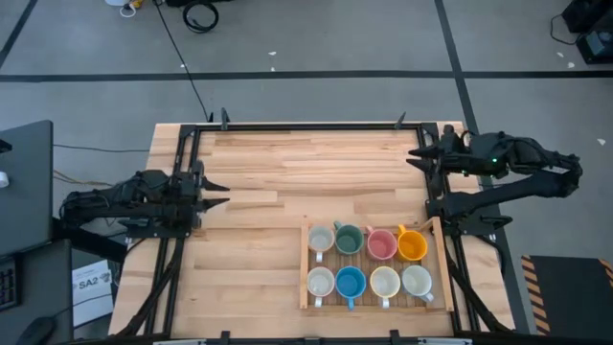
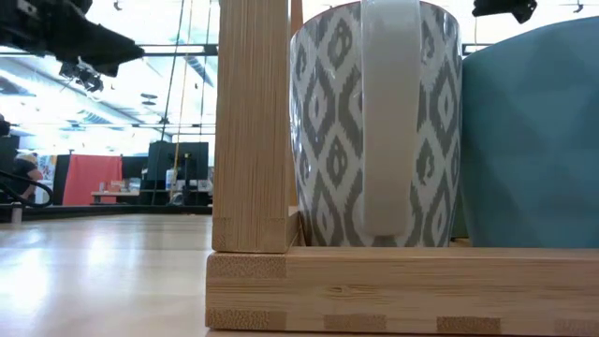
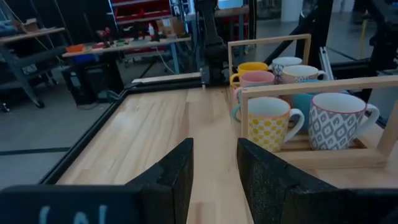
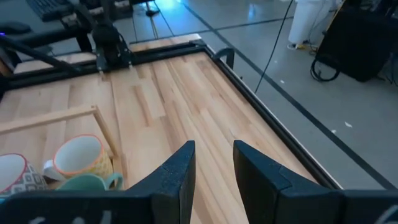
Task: Place coffee mugs
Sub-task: Return to Home Position
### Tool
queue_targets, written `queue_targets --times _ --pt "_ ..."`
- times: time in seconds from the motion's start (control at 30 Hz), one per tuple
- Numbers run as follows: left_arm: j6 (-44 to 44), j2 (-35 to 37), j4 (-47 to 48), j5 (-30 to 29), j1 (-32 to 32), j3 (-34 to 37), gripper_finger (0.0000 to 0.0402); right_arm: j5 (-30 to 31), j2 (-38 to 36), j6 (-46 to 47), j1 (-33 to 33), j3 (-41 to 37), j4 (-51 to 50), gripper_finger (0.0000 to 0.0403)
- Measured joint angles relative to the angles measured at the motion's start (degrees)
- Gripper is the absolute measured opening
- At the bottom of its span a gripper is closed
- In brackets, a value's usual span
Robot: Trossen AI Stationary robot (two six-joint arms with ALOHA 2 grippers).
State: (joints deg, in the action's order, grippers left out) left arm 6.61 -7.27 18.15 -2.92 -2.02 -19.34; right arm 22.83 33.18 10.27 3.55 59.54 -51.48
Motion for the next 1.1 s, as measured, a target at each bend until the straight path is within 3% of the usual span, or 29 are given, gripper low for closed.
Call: queue_targets --times 0.27,0.5,0.7,1.1 --pt "-1.7 7.3 -0.4 0.0 0.0 6.1 0.013 0.0 -5.6 0.0 0.0 -3.0 0.6 0.0114" --pt "-3.4 7.0 -2.1 0.0 0.0 10.1 0.013 0.0 -11.3 0.2 0.0 -8.1 4.1 0.0114" --pt "-5.6 7.0 -9.1 0.0 0.0 15.1 0.013 0.0 -15.9 -0.1 0.0 -13.4 8.1 0.0114" --pt "-5.0 6.9 -10.8 0.1 -0.2 15.6 0.013 -2.0 -21.9 -0.4 0.0 -22.3 14.0 0.0114"
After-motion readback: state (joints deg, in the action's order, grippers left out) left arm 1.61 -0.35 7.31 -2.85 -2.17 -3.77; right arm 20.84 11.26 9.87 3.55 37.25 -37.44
